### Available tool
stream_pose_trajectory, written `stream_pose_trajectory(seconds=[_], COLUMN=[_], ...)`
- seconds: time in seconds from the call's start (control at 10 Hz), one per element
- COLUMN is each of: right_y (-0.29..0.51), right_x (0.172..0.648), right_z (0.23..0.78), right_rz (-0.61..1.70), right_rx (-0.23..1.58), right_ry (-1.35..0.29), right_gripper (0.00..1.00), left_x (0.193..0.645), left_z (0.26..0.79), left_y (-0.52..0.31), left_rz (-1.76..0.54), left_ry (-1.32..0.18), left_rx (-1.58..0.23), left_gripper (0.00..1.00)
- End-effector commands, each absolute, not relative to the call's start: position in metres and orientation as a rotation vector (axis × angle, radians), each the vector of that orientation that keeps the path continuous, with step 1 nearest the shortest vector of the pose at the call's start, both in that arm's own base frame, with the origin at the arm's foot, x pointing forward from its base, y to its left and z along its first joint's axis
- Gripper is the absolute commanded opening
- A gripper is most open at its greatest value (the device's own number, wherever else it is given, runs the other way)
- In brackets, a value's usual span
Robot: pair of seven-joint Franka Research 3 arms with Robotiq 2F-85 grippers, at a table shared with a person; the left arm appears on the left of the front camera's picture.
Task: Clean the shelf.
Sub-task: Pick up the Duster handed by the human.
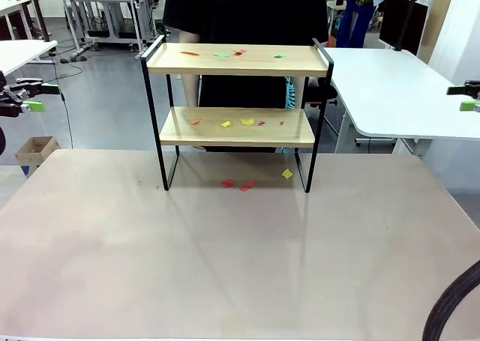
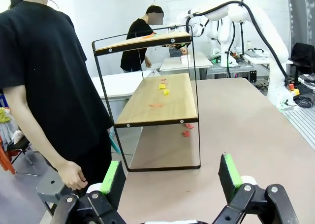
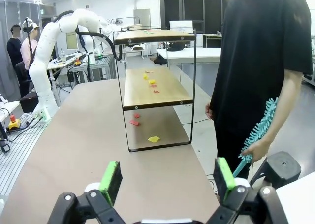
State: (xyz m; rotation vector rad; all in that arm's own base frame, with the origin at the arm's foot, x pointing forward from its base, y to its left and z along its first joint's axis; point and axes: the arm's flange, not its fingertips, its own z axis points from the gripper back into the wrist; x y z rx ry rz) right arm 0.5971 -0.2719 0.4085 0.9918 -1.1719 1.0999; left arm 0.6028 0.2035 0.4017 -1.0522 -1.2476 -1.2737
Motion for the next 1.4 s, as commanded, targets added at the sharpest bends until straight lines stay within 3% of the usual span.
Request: stream_pose_trajectory(seconds=[0.0, 1.3], right_y=[-0.2723, -0.2719], right_x=[0.6023, 0.5971], right_z=[0.414, 0.4085], right_rz=[1.084, 1.1], right_rx=[0.996, 0.992], right_ry=[-1.193, -1.172], right_gripper=[1.0, 1.0], left_x=[0.6064, 0.6028], left_z=[0.4065, 0.4017], left_y=[0.1969, 0.2035], left_rz=[-1.212, -1.274], left_ry=[-1.239, -1.248], left_rx=[-1.068, -1.052], left_gripper=[1.0, 1.0])
